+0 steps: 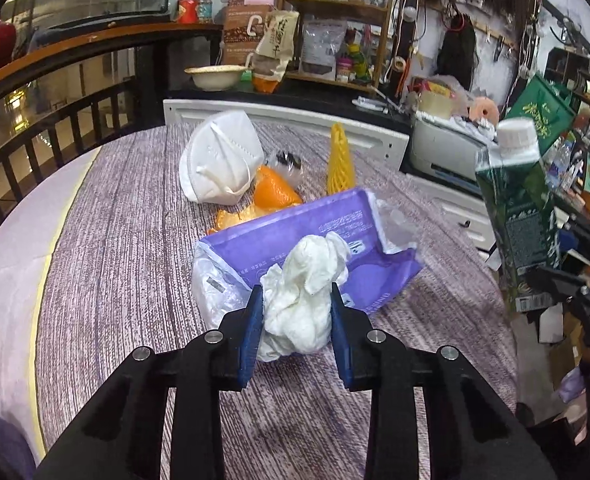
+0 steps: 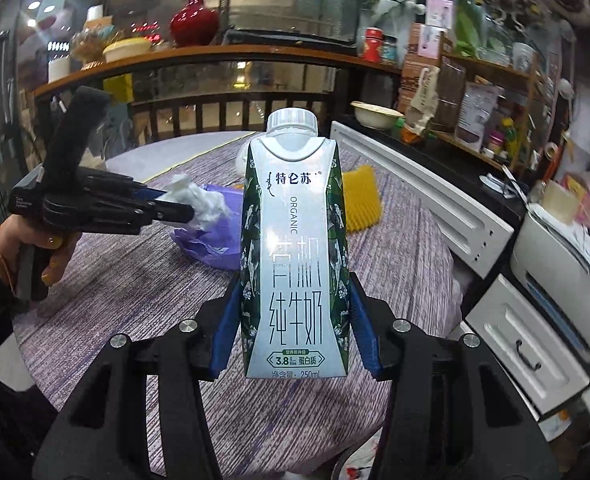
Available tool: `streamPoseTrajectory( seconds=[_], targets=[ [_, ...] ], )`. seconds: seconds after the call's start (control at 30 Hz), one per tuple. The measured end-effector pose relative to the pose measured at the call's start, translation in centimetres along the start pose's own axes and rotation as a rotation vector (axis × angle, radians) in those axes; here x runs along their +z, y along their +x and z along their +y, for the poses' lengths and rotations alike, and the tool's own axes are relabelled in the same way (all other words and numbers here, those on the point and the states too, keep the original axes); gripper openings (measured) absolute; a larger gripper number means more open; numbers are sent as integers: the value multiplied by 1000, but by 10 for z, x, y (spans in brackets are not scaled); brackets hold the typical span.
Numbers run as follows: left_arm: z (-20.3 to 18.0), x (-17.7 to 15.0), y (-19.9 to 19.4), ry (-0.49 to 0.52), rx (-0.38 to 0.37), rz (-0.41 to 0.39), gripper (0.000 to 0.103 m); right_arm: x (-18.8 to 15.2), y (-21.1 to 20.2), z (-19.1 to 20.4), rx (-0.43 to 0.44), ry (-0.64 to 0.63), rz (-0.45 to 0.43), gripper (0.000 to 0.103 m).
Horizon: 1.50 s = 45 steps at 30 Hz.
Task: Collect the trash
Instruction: 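Carry the carton and the tissue over the black bin with both grippers, then lower the milk carton into the bin and open the right gripper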
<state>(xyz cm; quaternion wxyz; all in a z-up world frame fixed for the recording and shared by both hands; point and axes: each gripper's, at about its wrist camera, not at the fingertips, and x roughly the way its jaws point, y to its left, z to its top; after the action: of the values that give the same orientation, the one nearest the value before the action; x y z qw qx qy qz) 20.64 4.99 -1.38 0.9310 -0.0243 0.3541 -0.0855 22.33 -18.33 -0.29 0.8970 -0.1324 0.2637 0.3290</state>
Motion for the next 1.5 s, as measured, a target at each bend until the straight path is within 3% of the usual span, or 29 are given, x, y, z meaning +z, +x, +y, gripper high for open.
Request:
streamPoseTrajectory(
  seconds=[0.27, 0.7, 0.83, 1.07, 1.5],
  targets=[
    [-27, -5, -35, -35, -54, -87, 31, -30, -32, -14, -47, 109, -47, 51],
    [-98, -14, -24, 3, -198, -60, 31, -89, -66, -60, -213, 309, -32, 51],
    [-117, -16, -20, 27, -232, -50, 31, -112, -66, -82, -323, 355, 23, 51],
    [-155, -15, -13, 66, -297, -36, 31, -159, -32, -116, -416, 440, 177, 51],
    [-194, -21, 3, 112, -358, 19, 31, -225, 50, -158, -488, 555, 404, 51]
  ],
)
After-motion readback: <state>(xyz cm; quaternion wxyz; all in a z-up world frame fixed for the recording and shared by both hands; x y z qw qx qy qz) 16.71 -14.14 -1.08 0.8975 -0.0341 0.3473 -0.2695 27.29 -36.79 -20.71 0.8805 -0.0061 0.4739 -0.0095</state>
